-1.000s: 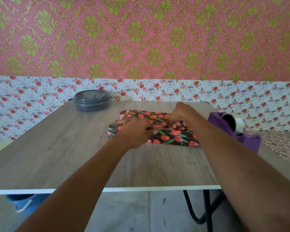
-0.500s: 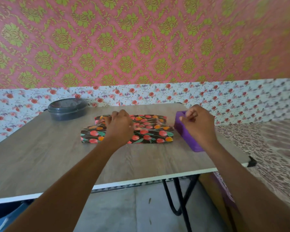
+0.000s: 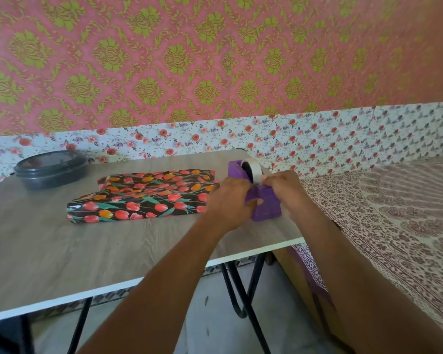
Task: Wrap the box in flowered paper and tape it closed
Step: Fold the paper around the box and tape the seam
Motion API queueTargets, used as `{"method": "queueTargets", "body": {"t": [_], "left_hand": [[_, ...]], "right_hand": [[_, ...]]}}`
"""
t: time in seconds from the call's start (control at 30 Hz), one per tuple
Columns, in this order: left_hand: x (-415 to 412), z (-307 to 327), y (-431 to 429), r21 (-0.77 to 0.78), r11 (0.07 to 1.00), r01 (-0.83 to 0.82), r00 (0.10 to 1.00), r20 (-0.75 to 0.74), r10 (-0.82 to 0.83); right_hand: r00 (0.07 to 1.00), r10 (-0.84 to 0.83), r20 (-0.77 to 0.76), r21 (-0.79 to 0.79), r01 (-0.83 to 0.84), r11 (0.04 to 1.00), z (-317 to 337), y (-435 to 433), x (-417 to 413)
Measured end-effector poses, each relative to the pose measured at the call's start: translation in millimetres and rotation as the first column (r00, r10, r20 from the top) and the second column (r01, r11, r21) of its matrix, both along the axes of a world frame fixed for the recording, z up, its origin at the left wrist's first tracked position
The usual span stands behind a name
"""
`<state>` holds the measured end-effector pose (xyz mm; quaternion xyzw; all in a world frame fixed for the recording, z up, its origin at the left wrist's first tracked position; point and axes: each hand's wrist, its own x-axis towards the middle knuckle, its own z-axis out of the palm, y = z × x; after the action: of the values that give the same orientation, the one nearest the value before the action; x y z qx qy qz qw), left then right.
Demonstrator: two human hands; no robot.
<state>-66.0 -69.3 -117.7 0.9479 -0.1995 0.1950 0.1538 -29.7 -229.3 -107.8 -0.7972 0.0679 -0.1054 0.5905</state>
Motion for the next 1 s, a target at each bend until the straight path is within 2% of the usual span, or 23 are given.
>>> {"method": "queueTargets", "body": {"t": [0.07, 0.13, 0.17, 0.23, 0.3, 0.33, 0.4, 0.47, 0.53, 0.63, 0.7, 0.8, 1.0], "left_hand": [[1, -2, -1, 0.003, 1.000, -0.026, 0.999, 0.039, 0.026], [2, -2, -2, 0.029, 0.998, -0.056, 0.997, 0.057, 0.055], [2, -1, -3, 0.046, 0.997, -0.065, 0.996, 0.064, 0.062], [1, 2, -4, 0.091, 0.993, -0.072, 0.994, 0.089, 0.064], [1, 5, -5, 0.143, 0.986, -0.084, 0.993, 0.094, 0.071], [1, 6, -6, 0.161, 0.983, -0.090, 0.994, 0.080, 0.078], [3, 7, -6, 0.187, 0.977, -0.102, 0.994, 0.063, 0.092], [2, 11, -4, 0.220, 0.970, -0.100, 0.995, 0.048, 0.092], [-1, 15, -3, 0.218, 0.973, -0.073, 0.997, -0.014, 0.078], [-6, 20, 3, 0.105, 0.994, -0.020, 0.994, -0.109, 0.032], [-13, 21, 14, 0.035, 0.999, -0.021, 0.997, -0.071, 0.024], [-28, 19, 39, -0.026, 0.995, -0.096, 0.995, 0.030, 0.097], [-44, 14, 129, 0.071, 0.974, -0.215, 0.976, 0.042, 0.213]], "right_hand": [[0.996, -0.034, 0.085, 0.049, 0.030, 0.998, 1, 3, 0], [0.986, -0.064, 0.155, 0.189, 0.034, 0.981, 10, 7, -4], [0.981, -0.083, 0.173, 0.255, 0.037, 0.966, 15, 9, -7], [0.982, -0.128, 0.140, 0.272, 0.086, 0.959, 15, 7, -13], [0.983, -0.185, 0.020, 0.123, 0.181, 0.976, -7, 3, -26], [0.970, -0.243, -0.026, -0.025, 0.242, 0.970, -24, 1, -32], [0.949, -0.313, 0.018, -0.275, 0.306, 0.911, -56, -2, -42], [0.949, -0.307, 0.076, -0.291, 0.316, 0.903, -69, -5, -44], [0.948, -0.295, 0.118, -0.177, 0.313, 0.933, -73, -6, -46], [0.942, -0.230, 0.243, -0.002, 0.238, 0.971, -68, 0, -62], [0.942, -0.159, 0.296, 0.010, 0.163, 0.987, -62, 7, -78], [0.933, -0.060, 0.354, -0.028, 0.074, 0.997, -59, 20, -87], [0.883, 0.188, 0.429, -0.025, -0.197, 0.980, -49, 74, -89]]}}
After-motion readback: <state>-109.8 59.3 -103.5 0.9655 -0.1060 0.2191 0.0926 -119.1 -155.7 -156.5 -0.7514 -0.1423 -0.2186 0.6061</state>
